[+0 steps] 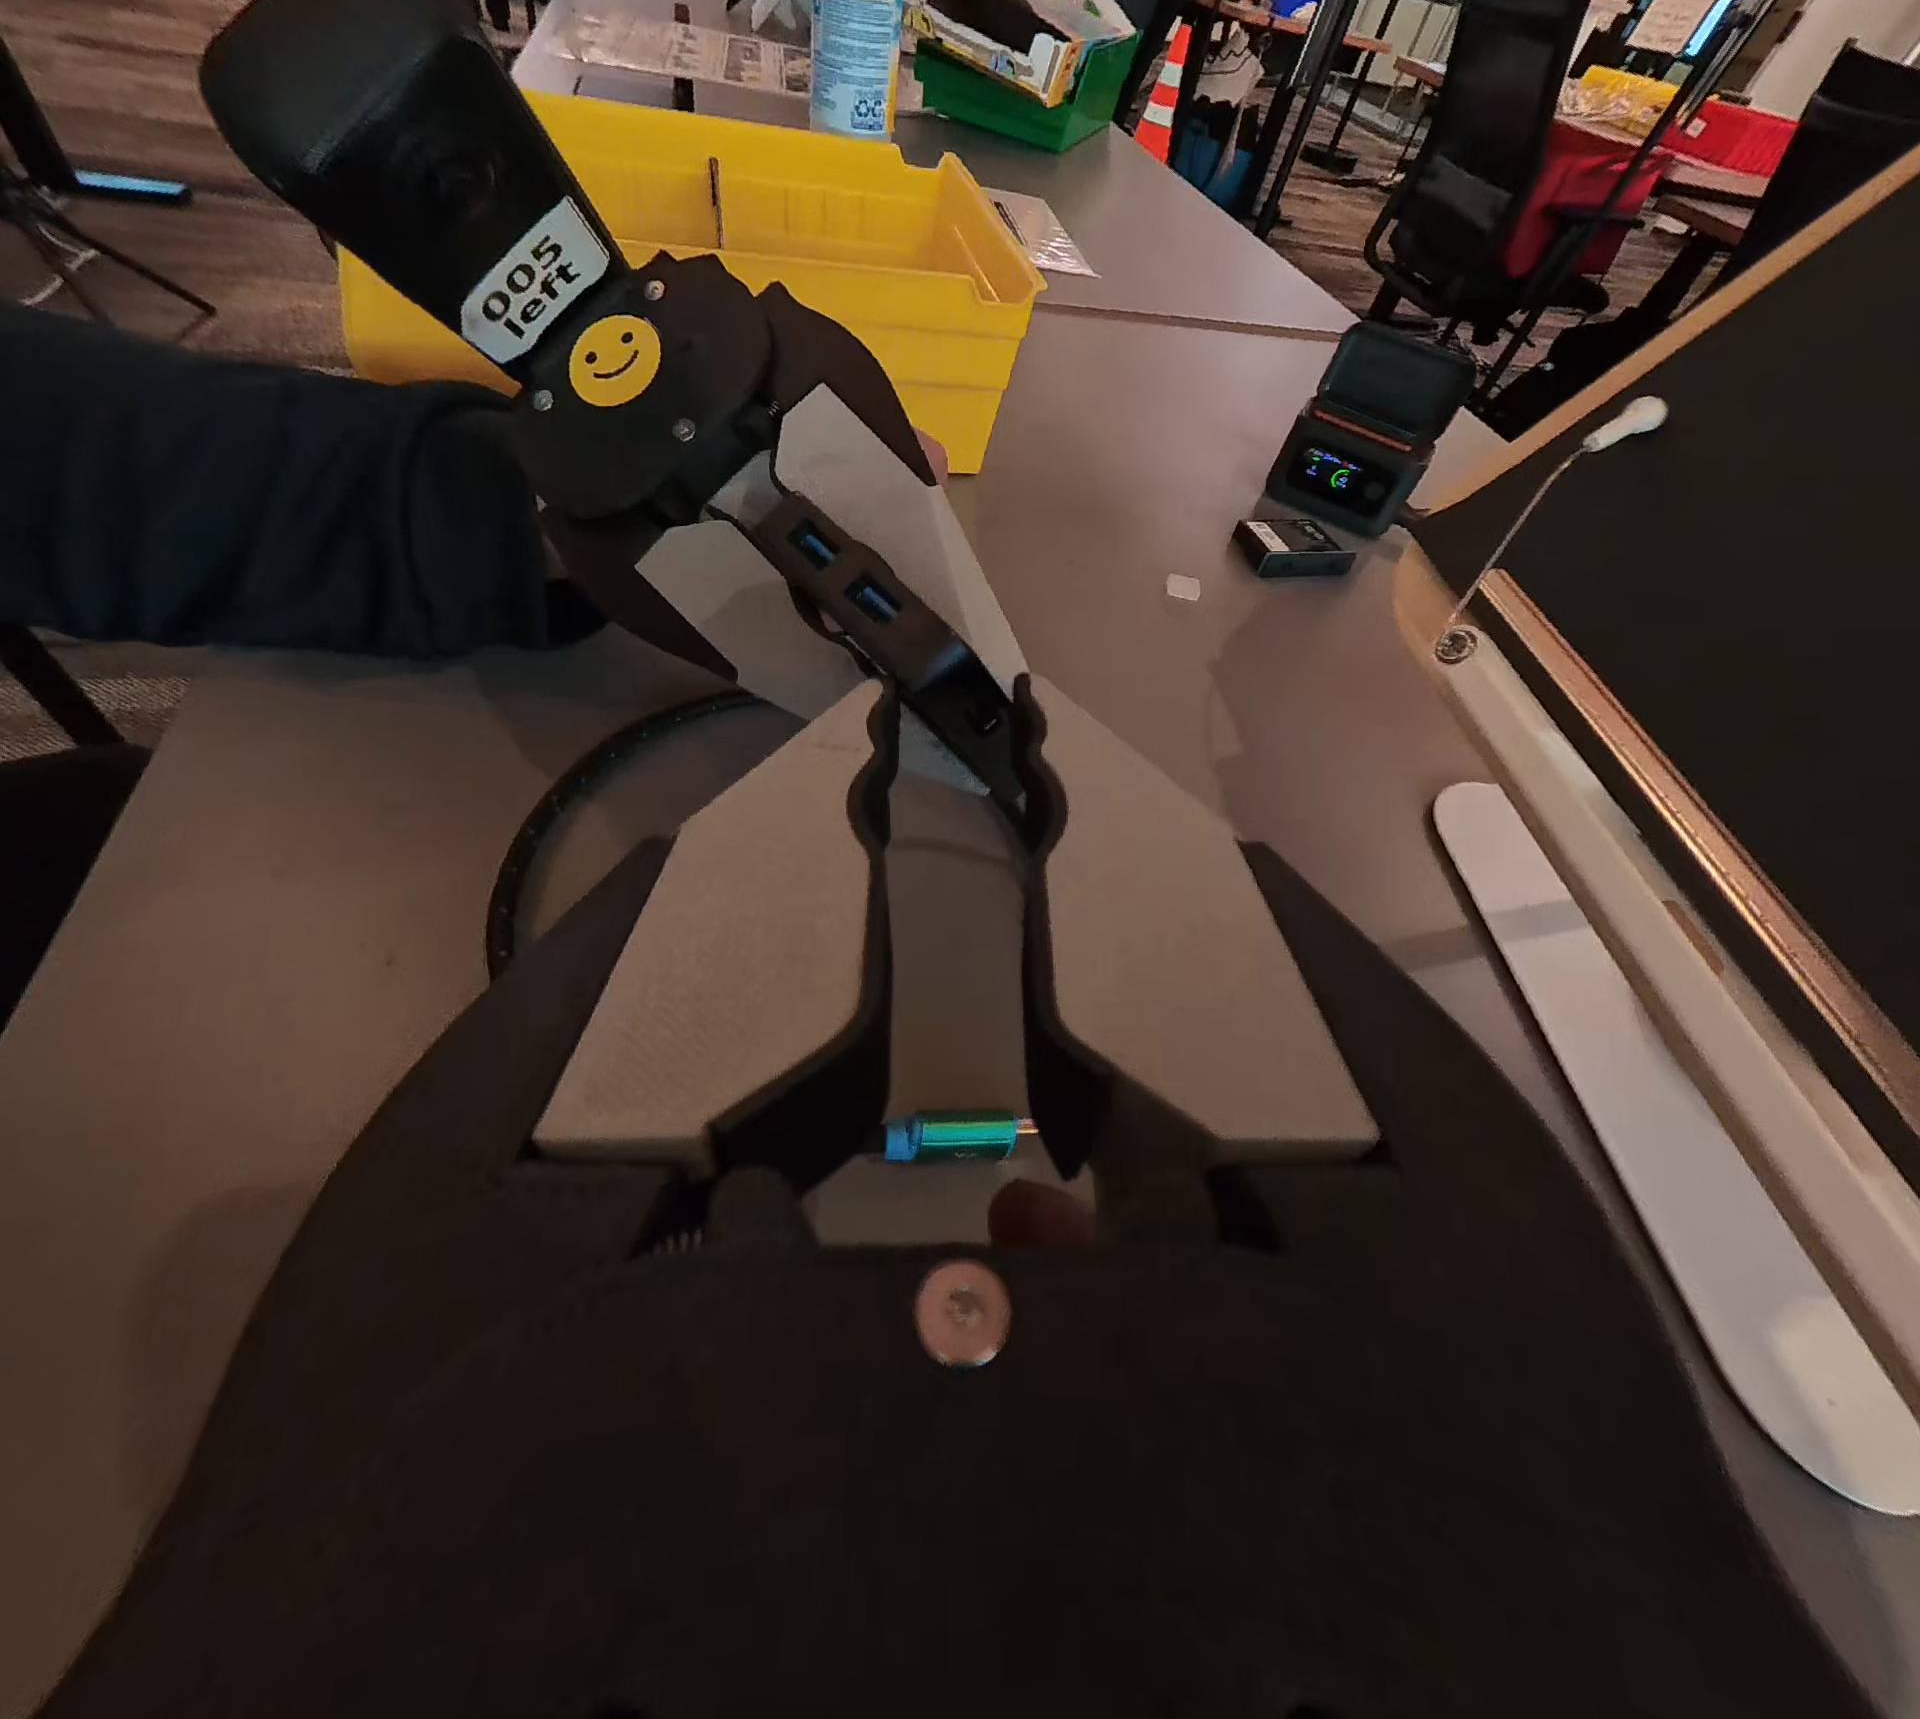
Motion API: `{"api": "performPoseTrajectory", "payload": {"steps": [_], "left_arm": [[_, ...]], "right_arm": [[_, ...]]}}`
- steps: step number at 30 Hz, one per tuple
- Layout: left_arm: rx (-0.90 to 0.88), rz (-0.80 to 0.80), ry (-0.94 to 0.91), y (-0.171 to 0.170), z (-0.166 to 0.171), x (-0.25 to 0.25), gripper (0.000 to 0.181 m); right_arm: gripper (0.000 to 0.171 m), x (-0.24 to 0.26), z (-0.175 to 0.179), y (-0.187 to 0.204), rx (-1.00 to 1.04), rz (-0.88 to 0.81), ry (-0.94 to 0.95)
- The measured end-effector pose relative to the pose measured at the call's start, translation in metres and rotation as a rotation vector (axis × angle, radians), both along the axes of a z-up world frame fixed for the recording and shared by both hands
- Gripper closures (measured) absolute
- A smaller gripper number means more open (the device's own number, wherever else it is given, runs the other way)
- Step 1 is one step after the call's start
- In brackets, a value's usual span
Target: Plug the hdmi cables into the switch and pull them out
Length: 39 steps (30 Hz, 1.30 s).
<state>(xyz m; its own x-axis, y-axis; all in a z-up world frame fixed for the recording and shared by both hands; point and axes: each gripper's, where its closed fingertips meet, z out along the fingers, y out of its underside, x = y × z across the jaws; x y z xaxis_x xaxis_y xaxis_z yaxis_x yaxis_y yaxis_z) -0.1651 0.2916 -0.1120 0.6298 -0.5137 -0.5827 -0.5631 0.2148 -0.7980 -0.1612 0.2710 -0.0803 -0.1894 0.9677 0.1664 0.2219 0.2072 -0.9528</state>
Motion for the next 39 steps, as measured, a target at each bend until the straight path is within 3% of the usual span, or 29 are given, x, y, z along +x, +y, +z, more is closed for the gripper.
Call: {"api": "performPoseTrajectory", "payload": {"steps": [6, 10, 11, 13, 20, 23, 28, 30, 31, 32, 33, 39], "left_arm": [[0.050, 0.018, 0.037, 0.000, 0.003, 0.001, 0.170], [0.037, 0.059, 0.039, 0.004, 0.000, -0.002, 0.169], [0.053, 0.066, 0.029, 0.004, 0.003, -0.003, 0.167], [0.079, 0.044, -0.002, -0.001, 0.010, 0.000, 0.166], [0.012, 0.002, 0.011, -0.003, 0.003, 0.006, 0.171], [0.060, -0.092, -0.100, -0.017, 0.027, 0.012, 0.171], [0.058, -0.263, -0.312, -0.040, 0.057, 0.015, 0.171], [0.053, -0.321, -0.349, -0.047, 0.061, 0.022, 0.171], [0.053, -0.340, -0.357, -0.049, 0.062, 0.025, 0.172], [0.056, -0.346, -0.361, -0.050, 0.063, 0.026, 0.171], [0.057, -0.321, -0.353, -0.047, 0.062, 0.023, 0.172], [-0.033, -0.094, -0.140, -0.014, 0.016, -0.005, 0.171]], "right_arm": [[0.148, -0.002, -0.008, 0.003, -0.003, -0.012, -0.038], [0.157, -0.003, -0.014, 0.016, 0.111, -0.114, -0.072], [0.171, -0.002, -0.018, 0.025, 0.140, -0.170, -0.100], [0.171, 0.001, -0.025, 0.040, 0.200, -0.244, -0.135], [0.171, -0.003, -0.029, 0.027, 0.114, -0.161, -0.129], [0.141, 0.000, -0.030, 0.024, 0.014, -0.108, -0.140], [0.111, -0.002, -0.014, -0.005, -0.099, 0.059, -0.055], [0.117, -0.007, -0.016, -0.016, -0.067, 0.078, -0.054], [0.132, -0.010, -0.022, -0.017, -0.025, 0.066, -0.079], [0.159, -0.011, -0.029, -0.016, 0.035, 0.051, -0.115], [0.167, -0.010, -0.035, -0.013, 0.093, 0.028, -0.144], [0.167, 0.003, -0.034, 0.042, 0.335, -0.271, -0.202]]}}
